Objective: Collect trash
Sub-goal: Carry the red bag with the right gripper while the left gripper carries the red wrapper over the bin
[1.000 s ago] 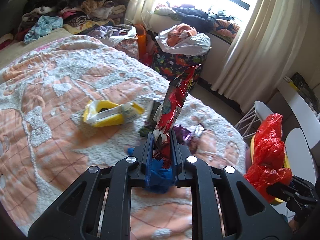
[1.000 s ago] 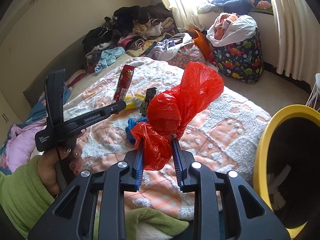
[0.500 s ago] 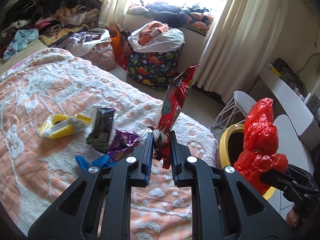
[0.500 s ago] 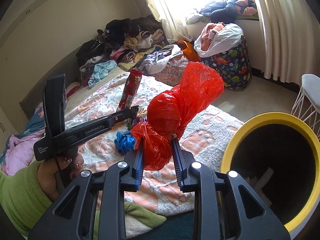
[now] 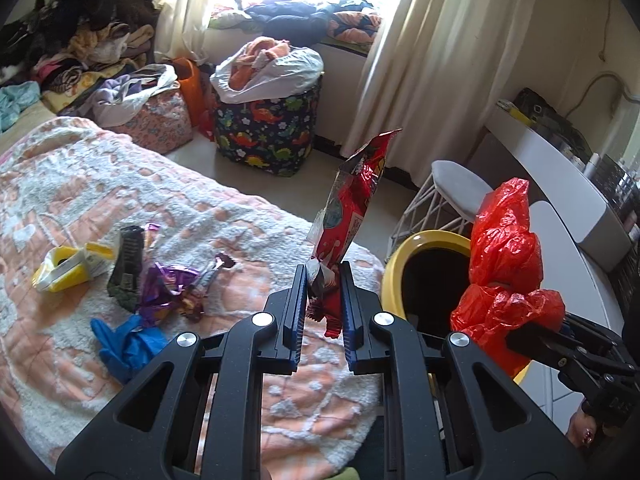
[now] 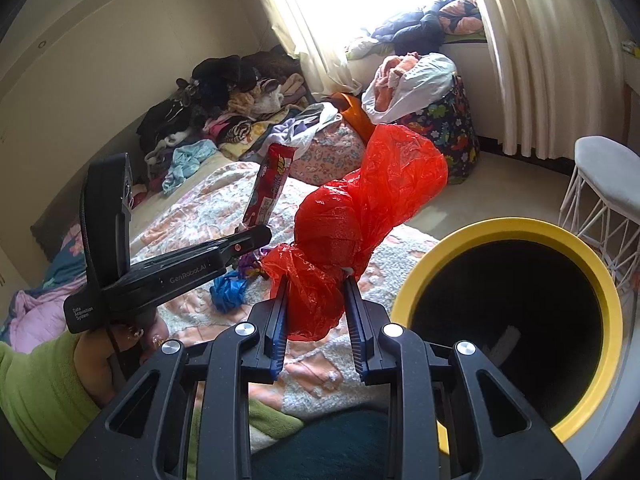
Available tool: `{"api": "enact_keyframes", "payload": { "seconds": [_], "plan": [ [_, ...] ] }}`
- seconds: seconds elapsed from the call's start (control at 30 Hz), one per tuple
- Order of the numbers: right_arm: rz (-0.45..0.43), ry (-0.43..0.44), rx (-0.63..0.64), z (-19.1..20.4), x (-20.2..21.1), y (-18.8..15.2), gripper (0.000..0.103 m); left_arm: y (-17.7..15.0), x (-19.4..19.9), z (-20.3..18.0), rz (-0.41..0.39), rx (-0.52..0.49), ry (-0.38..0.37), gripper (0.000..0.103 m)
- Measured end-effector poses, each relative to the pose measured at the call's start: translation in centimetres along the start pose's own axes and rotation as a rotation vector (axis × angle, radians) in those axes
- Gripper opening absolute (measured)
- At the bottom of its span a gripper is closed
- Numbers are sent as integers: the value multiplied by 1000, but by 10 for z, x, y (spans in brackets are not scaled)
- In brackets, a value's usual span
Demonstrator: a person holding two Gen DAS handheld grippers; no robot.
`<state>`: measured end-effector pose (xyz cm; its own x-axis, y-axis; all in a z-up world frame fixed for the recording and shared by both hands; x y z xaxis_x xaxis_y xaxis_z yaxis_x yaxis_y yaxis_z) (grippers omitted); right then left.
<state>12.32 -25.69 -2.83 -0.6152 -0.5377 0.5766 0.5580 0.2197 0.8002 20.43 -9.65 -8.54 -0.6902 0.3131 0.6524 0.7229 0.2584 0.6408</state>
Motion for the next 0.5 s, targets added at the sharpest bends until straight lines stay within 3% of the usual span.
{"api": "enact_keyframes", "payload": {
  "seconds": [0.5],
  "plan": [
    [-27,-92,-82,-43,28,-13,25,-19,-17,-57,51,-76,-76,11]
  ]
}}
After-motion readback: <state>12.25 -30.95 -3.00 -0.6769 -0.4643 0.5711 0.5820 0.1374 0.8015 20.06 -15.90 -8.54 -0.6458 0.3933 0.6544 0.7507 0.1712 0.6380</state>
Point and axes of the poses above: each gripper's, at about its wrist camera, not at the fingertips, and x roughly against the way its jaws point, z to its left, y to its top, the point moved 8 cm from there along -x, roughly the way its jaws point, and after that the axes turned 13 degrees about x, right-handed, at the moved point
